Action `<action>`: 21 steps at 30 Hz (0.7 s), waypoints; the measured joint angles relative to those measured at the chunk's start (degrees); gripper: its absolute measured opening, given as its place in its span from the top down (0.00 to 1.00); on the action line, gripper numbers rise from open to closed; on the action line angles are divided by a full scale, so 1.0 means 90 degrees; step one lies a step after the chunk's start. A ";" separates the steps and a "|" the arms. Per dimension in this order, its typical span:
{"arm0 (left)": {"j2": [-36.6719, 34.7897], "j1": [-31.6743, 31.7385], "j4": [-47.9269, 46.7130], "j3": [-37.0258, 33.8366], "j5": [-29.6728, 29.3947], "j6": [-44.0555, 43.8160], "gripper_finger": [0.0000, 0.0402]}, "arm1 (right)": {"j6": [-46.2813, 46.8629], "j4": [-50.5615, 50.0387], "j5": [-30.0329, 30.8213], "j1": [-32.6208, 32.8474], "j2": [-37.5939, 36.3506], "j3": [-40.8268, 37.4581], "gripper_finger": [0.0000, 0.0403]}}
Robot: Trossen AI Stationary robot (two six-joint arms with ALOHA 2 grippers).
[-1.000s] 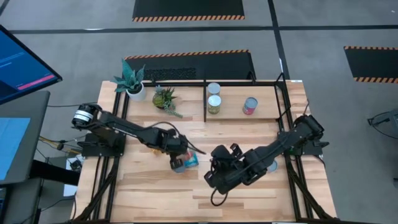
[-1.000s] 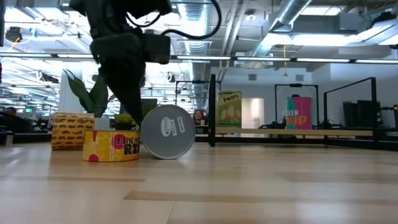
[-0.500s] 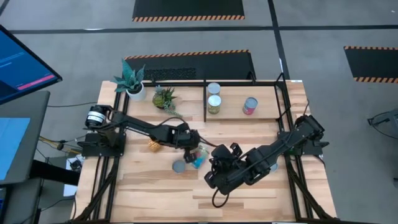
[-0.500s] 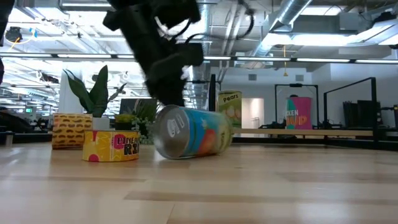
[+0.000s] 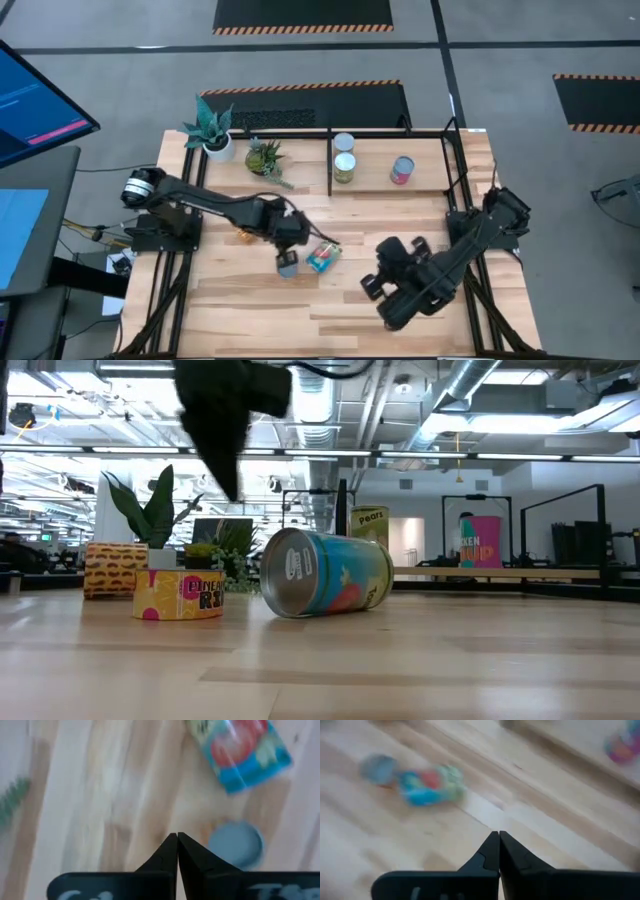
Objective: Pick and place cans onto a shelf
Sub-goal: Put the canned tomatoes on the shelf
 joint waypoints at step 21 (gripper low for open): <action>-0.0375 -0.1395 -0.1302 -0.0334 -0.1356 -0.3717 1.00 | -0.5660 0.7387 -0.4177 -0.4033 -0.2249 -0.5229 0.94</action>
